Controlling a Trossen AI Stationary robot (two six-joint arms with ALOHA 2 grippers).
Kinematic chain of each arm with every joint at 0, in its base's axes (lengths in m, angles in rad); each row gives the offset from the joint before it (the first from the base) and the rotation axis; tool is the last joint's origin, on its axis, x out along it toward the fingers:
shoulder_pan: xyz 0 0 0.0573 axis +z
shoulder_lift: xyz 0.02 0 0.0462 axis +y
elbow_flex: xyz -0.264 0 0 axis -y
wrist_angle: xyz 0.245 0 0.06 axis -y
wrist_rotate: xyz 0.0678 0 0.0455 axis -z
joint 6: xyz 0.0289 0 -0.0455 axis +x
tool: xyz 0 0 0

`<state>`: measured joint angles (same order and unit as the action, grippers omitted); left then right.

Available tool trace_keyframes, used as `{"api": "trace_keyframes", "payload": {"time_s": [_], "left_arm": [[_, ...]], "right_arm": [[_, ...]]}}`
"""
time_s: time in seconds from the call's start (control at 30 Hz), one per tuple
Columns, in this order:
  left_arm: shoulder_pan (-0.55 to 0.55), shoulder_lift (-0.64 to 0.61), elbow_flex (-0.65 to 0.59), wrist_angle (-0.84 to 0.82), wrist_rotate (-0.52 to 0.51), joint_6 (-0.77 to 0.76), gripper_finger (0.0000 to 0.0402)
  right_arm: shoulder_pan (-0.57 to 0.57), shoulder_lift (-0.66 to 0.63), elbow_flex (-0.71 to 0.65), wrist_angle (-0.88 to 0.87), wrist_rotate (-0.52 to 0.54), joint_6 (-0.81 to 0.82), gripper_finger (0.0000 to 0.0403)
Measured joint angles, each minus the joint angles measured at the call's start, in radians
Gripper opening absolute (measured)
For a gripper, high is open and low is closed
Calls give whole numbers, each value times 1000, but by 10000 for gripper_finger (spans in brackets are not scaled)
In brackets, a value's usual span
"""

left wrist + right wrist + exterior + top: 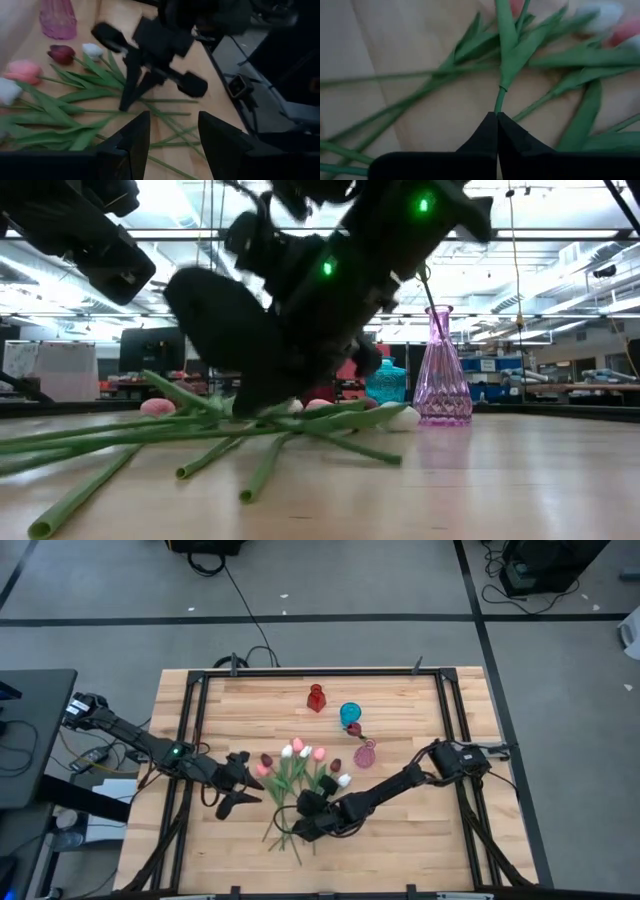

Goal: Sort flowers into vase by color
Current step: Put the left red tulip into the pink vase

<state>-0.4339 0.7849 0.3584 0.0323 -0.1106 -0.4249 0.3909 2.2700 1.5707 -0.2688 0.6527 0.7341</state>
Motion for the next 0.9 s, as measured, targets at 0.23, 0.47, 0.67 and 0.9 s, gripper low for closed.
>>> {"api": "trace_keyframes", "payload": {"time_s": [0.23, 0.47, 0.67, 0.9], "left_arm": [[-4, 0, 0, -2, 45, -38, 172], [-60, 54, 0, 48, 6, -67, 172], [-142, 192, -34, 231, -63, -106, 172], [-165, 325, -70, 403, -175, -139, 172]], "right_arm": [[43, -91, 0, -47, 68, -1, 3], [87, -133, 0, -110, 160, 40, 2], [131, -131, 0, -116, 370, 75, 1], [142, -131, 0, -73, 364, 36, 6]]}}
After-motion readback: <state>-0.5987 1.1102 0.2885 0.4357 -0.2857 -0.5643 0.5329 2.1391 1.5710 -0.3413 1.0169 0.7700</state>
